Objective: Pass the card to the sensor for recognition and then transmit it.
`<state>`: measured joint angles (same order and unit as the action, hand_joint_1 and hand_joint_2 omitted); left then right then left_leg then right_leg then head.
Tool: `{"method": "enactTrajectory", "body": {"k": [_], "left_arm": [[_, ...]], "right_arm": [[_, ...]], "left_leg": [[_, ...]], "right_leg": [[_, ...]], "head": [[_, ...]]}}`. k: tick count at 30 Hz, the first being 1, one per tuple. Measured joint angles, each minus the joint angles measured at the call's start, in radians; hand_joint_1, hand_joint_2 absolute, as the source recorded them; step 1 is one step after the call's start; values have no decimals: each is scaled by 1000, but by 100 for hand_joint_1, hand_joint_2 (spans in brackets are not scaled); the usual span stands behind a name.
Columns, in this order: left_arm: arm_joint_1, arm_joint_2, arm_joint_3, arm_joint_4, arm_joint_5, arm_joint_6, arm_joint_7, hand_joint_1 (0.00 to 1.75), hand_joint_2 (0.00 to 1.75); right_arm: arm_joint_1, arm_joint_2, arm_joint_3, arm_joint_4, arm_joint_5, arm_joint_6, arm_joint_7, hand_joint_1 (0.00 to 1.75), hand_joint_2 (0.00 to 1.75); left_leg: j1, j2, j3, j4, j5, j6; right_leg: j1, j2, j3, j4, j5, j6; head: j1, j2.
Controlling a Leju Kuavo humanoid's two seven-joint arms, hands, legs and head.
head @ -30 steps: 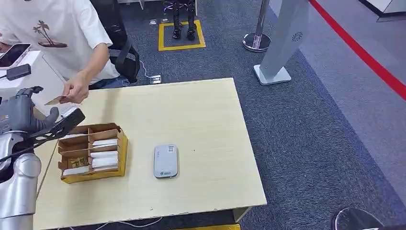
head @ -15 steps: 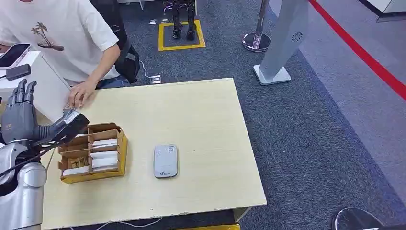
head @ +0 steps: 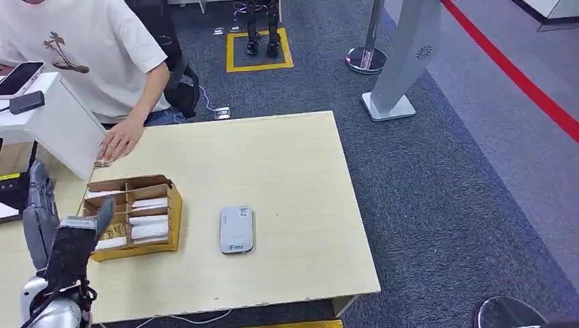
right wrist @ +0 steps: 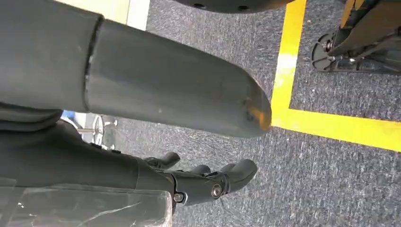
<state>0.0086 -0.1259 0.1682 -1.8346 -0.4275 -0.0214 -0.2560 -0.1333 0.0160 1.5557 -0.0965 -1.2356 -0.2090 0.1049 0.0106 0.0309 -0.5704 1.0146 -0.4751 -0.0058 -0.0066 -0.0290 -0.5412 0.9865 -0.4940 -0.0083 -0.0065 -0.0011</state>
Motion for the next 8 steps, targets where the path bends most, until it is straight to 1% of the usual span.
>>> {"method": "enactTrajectory", "body": {"k": [3,6,8], "left_arm": [[67,-57,-1,-25,15,7,-37,0,175],[117,-102,-17,-30,8,24,-53,0,175],[136,-117,-32,-30,-9,37,-61,0,175]], "right_arm": [[1,0,0,0,-13,-5,-4,0,0],[1,0,0,1,-27,-21,-11,0,0],[1,0,0,2,-35,-33,-14,0,0]], "left_leg": [[0,0,0,0,0,0],[0,0,0,0,0,0],[0,0,0,0,0,0]], "right_leg": [[0,0,0,0,0,0],[0,0,0,0,0,0],[0,0,0,0,0,0]], "head": [[0,0],[0,0],[0,0]]}}
